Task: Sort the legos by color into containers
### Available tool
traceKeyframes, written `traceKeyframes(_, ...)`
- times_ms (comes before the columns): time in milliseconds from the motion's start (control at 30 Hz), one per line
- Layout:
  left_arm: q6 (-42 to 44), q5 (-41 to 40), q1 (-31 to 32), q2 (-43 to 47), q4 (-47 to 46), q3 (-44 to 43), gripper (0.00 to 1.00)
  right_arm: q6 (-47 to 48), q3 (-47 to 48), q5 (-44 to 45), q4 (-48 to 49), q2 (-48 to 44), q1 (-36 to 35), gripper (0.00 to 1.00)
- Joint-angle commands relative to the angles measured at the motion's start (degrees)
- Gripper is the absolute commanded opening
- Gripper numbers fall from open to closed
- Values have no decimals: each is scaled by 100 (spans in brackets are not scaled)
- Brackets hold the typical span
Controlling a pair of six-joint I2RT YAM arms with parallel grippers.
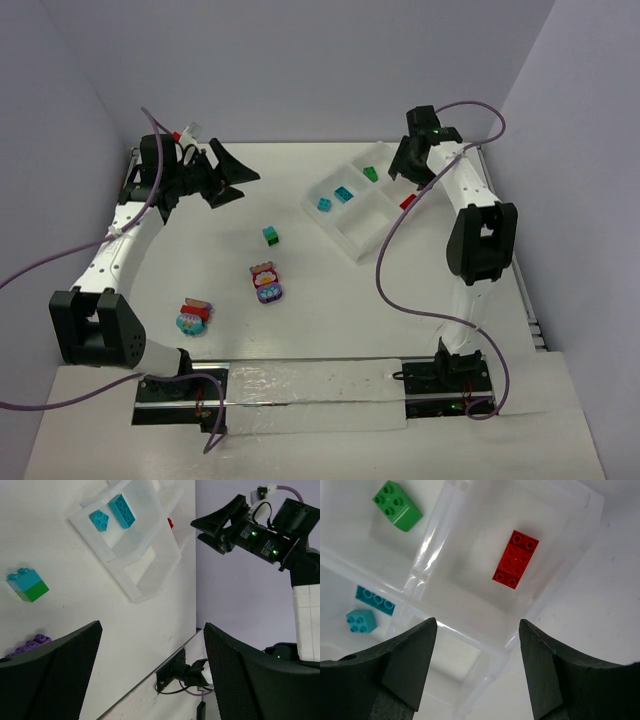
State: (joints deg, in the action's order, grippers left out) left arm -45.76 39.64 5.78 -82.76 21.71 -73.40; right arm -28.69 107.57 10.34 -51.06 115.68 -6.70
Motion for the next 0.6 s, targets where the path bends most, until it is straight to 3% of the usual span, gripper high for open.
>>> traceKeyframes(0,277,-314,-19,-30,265,-365,90,122,-100,-414,431,-968,-36,74)
traceKeyframes(200,661,-1032,-17,-90,1043,-419,89,709,-349,-676,798,-1580,-1073,74)
traceKeyframes(367,1030,-2366,59,-69,2239,-292,88,1102,-1069,-995,1131,-1791,-2737,76)
traceKeyframes(500,1263,-3029,127,49,2561,-85,86,807,-1612,-1362,1425,-1789,-3202,75)
traceKeyframes(567,1236,-3051,166,-24,2517,-90,86,857,-1440,-1260,1322,-1626,-3249,75)
